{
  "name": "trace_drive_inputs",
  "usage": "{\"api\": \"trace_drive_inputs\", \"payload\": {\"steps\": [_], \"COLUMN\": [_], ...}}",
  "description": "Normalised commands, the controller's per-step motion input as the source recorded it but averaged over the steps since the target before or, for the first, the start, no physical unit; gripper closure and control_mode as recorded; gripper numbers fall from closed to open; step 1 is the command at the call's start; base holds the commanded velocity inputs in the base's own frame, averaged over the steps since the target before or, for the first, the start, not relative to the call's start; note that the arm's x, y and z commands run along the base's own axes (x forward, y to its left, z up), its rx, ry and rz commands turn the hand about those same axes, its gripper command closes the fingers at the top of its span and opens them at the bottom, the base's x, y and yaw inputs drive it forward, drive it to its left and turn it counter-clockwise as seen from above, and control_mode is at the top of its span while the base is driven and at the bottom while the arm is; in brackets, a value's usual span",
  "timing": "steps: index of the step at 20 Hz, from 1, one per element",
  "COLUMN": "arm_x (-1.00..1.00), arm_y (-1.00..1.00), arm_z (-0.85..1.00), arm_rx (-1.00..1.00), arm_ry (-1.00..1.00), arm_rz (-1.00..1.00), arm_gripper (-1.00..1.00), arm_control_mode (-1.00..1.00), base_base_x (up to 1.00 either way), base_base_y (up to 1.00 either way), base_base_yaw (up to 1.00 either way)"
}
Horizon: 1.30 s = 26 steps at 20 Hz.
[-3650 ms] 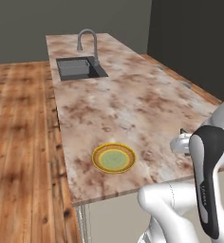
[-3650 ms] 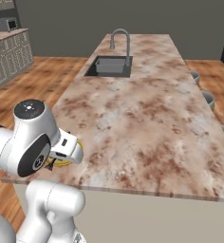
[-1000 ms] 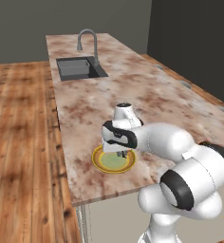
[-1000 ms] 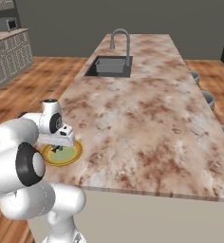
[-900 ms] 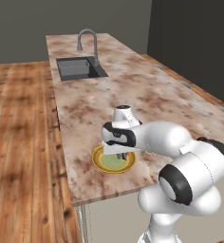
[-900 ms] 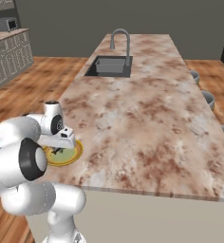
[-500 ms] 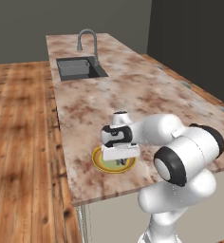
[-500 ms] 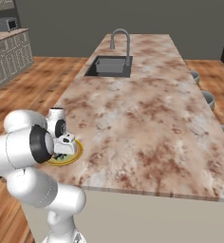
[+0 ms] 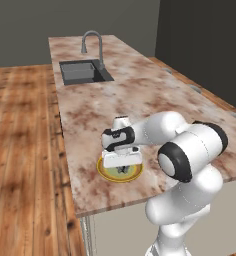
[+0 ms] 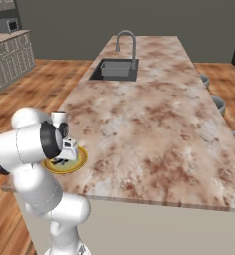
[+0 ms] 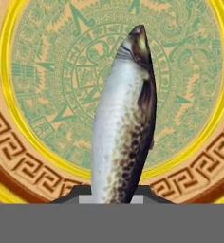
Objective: Take the fish from the oven and place it on the plate on the counter.
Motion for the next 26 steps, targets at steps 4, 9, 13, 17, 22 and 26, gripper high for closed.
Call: {"api": "trace_drive_inputs", "payload": {"steps": [4, 9, 13, 17, 22, 26], "arm_x": [0.21, 0.09, 0.0, 0.03, 0.32, 0.14], "arm_y": [0.03, 0.0, 0.0, -0.09, -0.1, -0.02], "arm_z": [-0.02, -0.01, 0.0, 0.0, 0.0, 0.0], "arm_rx": [0.0, 0.0, 0.0, 0.0, 0.0, 0.0], "arm_ry": [0.11, 0.03, -0.02, -0.01, -0.02, -0.07], "arm_rz": [0.0, 0.0, 0.0, 0.05, 0.05, 0.04], "arm_gripper": [1.0, 1.0, 1.0, 1.0, 1.0, 1.0], "arm_control_mode": [-1.0, -1.0, -1.0, -1.0, -1.0, -1.0], "base_base_x": [0.0, 0.0, 0.0, 0.0, 0.0, 0.0], "base_base_y": [0.0, 0.0, 0.0, 0.0, 0.0, 0.0], "base_base_yaw": [0.0, 0.0, 0.0, 0.0, 0.0, 0.0]}}
